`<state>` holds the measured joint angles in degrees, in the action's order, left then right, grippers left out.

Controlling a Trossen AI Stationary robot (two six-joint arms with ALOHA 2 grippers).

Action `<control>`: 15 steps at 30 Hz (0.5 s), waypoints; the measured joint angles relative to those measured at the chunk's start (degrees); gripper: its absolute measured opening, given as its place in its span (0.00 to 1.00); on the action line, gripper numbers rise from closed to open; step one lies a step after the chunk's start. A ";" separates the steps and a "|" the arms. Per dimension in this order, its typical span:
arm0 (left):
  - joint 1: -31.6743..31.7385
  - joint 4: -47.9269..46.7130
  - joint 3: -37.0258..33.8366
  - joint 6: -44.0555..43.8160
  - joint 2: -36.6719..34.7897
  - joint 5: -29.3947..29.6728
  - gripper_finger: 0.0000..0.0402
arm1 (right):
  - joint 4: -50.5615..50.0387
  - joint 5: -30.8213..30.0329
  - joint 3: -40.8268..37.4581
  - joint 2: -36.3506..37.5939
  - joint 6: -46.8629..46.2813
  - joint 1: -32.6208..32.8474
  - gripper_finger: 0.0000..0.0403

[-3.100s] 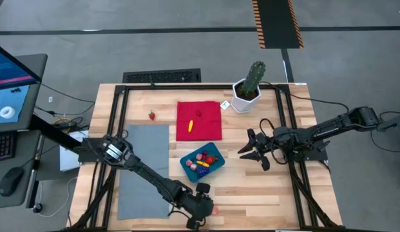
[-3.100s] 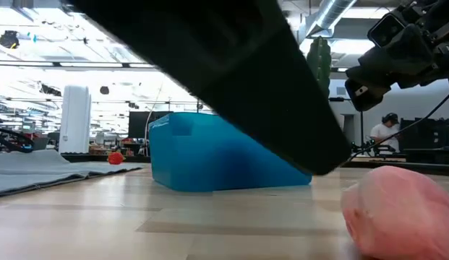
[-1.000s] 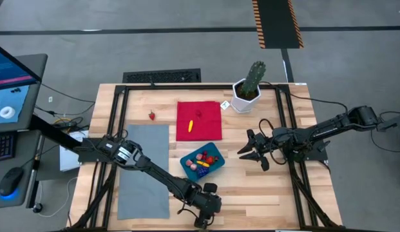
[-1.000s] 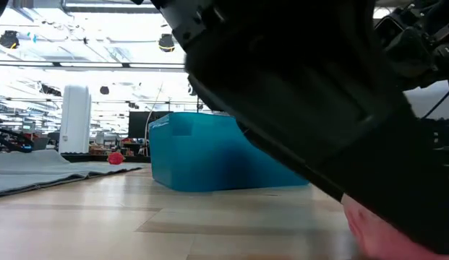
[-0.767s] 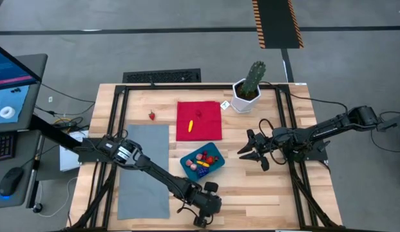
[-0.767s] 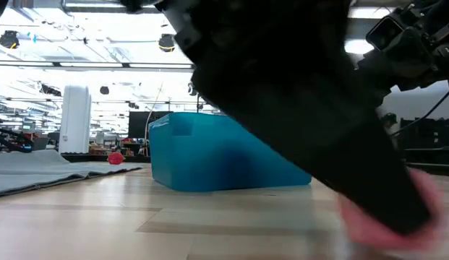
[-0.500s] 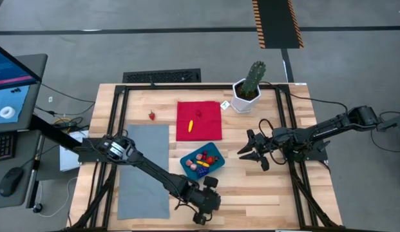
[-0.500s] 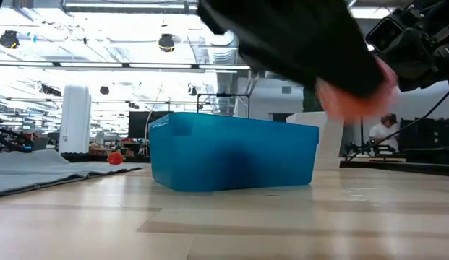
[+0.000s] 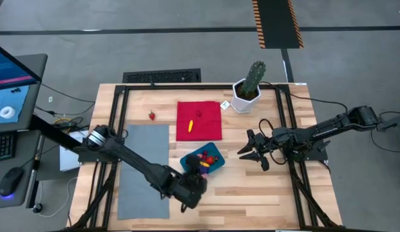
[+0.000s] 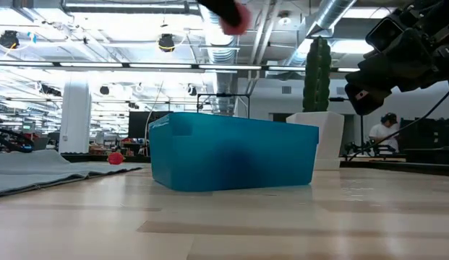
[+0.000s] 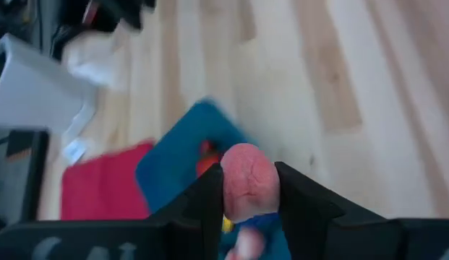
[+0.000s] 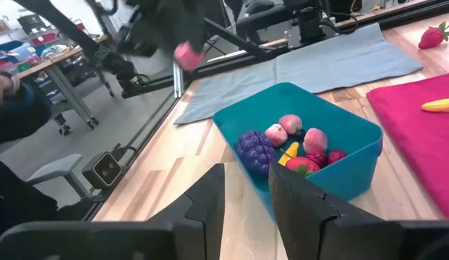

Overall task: Pick and placing Produce into tupperware
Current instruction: Put the peach into the blue bin

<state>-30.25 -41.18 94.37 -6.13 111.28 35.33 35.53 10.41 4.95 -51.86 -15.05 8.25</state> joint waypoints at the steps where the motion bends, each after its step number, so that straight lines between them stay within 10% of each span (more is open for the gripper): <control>1: 0.19 -2.15 -0.16 -0.82 -0.99 0.10 0.25 | 0.00 0.00 0.00 0.00 0.00 -0.02 0.33; 7: 0.67 -5.51 -4.97 -5.33 -7.62 3.05 0.24 | 0.00 0.00 0.00 0.00 0.00 -0.01 0.33; 15: 1.47 14.52 -26.39 -5.50 -23.25 1.79 0.24 | -0.15 0.00 0.00 0.00 0.00 0.00 0.33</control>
<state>-28.78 -26.66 67.97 -11.63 88.03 37.11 35.38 10.41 4.95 -51.86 -15.05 8.25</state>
